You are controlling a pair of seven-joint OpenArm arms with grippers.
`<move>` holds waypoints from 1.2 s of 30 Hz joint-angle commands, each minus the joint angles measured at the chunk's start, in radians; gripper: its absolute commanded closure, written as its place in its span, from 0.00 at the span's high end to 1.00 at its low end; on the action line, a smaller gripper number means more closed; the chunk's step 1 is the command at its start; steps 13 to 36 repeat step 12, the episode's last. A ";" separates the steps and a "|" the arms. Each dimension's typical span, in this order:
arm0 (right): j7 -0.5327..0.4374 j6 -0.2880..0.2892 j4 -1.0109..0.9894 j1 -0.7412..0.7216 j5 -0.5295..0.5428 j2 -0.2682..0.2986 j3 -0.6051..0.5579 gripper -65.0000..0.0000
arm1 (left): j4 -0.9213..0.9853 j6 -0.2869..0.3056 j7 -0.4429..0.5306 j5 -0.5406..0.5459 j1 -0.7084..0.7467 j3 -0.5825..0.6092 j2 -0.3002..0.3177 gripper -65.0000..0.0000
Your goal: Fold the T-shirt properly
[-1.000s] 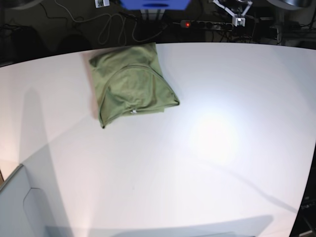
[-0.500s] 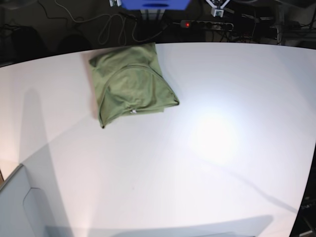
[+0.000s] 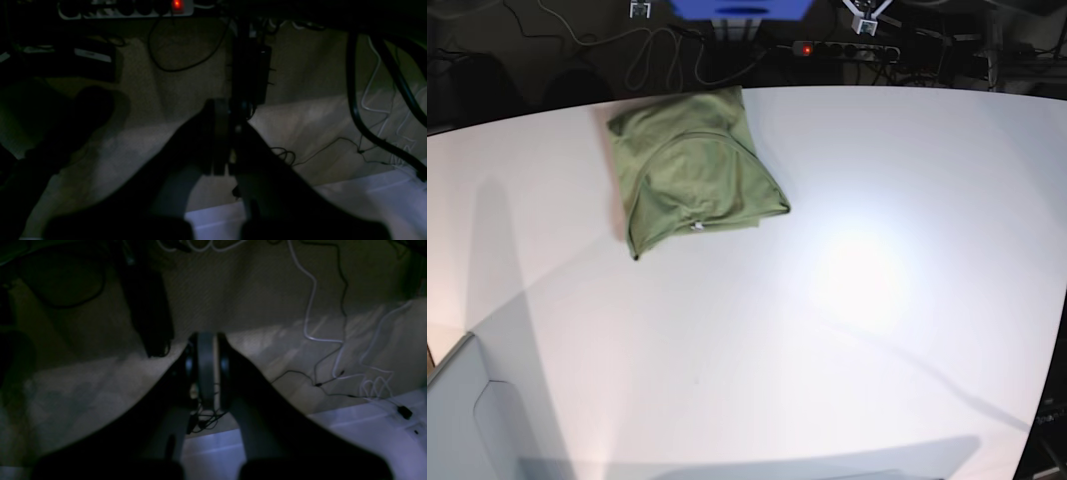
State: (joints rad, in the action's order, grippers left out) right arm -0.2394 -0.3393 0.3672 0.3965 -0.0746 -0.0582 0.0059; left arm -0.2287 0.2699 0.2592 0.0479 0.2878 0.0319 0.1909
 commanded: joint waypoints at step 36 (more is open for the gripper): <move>-0.008 -0.019 0.000 0.000 0.003 -0.025 -0.001 0.00 | 0.001 0.002 0.007 0.007 -0.025 0.073 -0.009 0.00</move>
